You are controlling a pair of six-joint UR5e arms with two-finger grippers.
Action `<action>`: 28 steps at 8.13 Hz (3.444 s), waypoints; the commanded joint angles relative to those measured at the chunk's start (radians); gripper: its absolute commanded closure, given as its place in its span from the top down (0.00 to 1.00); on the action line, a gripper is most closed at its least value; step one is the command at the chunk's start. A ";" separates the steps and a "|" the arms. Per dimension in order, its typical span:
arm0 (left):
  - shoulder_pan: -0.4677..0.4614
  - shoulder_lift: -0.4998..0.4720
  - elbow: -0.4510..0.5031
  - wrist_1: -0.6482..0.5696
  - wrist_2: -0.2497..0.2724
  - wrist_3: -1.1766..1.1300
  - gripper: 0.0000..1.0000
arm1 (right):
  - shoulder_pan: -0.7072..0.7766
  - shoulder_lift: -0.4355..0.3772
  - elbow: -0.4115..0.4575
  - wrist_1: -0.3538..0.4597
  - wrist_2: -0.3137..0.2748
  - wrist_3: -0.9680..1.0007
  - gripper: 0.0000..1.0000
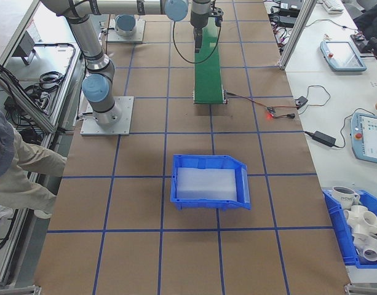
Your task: Move button from left to right
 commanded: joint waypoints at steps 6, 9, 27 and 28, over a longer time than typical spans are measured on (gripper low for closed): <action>0.000 -0.051 -0.031 0.039 0.009 -0.007 0.10 | 0.000 0.000 0.000 0.003 0.000 -0.002 1.00; 0.000 -0.071 -0.045 0.039 0.068 0.003 0.39 | 0.000 0.000 0.000 0.003 0.000 -0.002 1.00; -0.273 0.130 0.315 -0.315 0.166 0.605 1.00 | -0.020 0.263 0.012 -0.203 -0.002 0.008 1.00; -0.290 0.133 0.364 -0.378 0.167 0.634 1.00 | -0.020 0.279 0.052 -0.213 -0.002 0.014 1.00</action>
